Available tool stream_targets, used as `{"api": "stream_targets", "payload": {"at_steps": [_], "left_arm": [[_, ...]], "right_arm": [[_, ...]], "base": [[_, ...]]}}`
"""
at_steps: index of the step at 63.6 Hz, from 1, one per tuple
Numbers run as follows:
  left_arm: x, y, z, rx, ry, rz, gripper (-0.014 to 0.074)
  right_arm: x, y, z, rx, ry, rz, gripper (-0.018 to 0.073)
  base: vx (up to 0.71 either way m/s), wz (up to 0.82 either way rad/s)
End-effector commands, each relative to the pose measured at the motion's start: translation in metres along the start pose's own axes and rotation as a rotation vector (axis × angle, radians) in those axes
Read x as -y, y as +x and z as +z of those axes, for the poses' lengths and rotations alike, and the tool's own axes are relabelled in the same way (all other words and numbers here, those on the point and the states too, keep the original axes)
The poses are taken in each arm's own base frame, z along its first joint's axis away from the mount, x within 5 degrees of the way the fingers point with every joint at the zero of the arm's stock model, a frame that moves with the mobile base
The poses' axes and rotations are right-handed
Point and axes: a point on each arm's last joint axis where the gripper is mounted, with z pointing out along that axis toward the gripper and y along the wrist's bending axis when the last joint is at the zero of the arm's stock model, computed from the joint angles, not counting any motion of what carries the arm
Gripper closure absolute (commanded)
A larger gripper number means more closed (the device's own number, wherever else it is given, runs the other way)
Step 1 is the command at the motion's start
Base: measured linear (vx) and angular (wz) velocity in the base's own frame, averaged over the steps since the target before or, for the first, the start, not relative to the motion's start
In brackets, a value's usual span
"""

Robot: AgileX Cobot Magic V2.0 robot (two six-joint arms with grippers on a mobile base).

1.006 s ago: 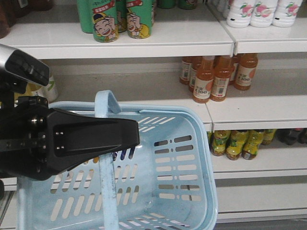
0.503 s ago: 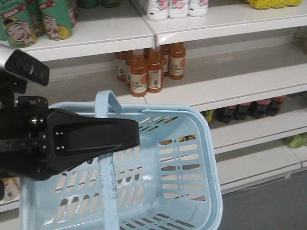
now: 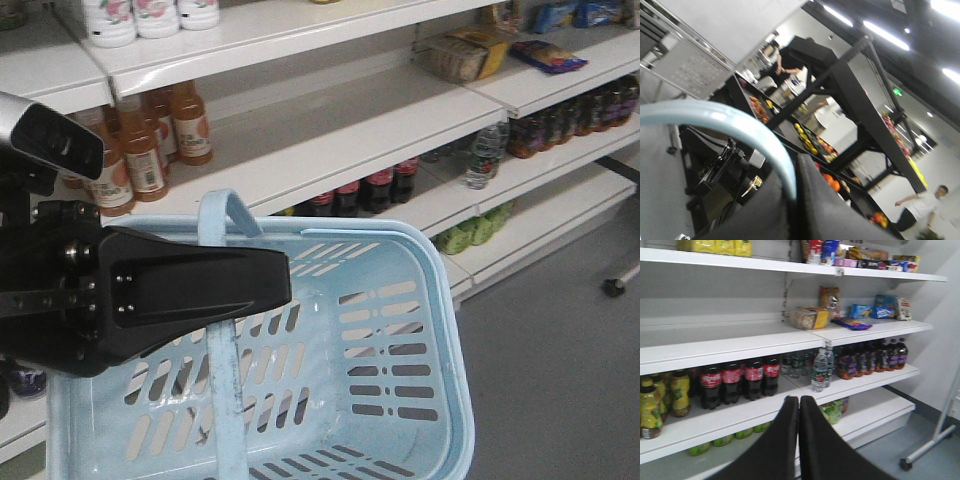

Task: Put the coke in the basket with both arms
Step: 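Hold the basket in the left gripper while the base turns away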

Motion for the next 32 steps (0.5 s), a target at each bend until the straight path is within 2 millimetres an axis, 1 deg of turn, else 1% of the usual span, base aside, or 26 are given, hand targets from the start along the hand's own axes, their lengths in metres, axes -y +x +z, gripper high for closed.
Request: {"api": "stream_targets", "payload": {"at_steps": [1, 32], "left_arm": [[0.0270, -0.0057, -0.0009, 0.014, 0.165, 0.027, 0.0602], [0.0271, -0.0058, -0.0009, 0.015, 0.166, 0.026, 0.0602]], "right_arm": [[-0.0018, -0.0043, -0.0009, 0.070, -0.016, -0.017, 0.0564], [-0.0018, -0.0043, -0.0009, 0.070, -0.016, -0.017, 0.0564]], "base": [[-0.04, -0.60], [-0.04, -0.59]]}}
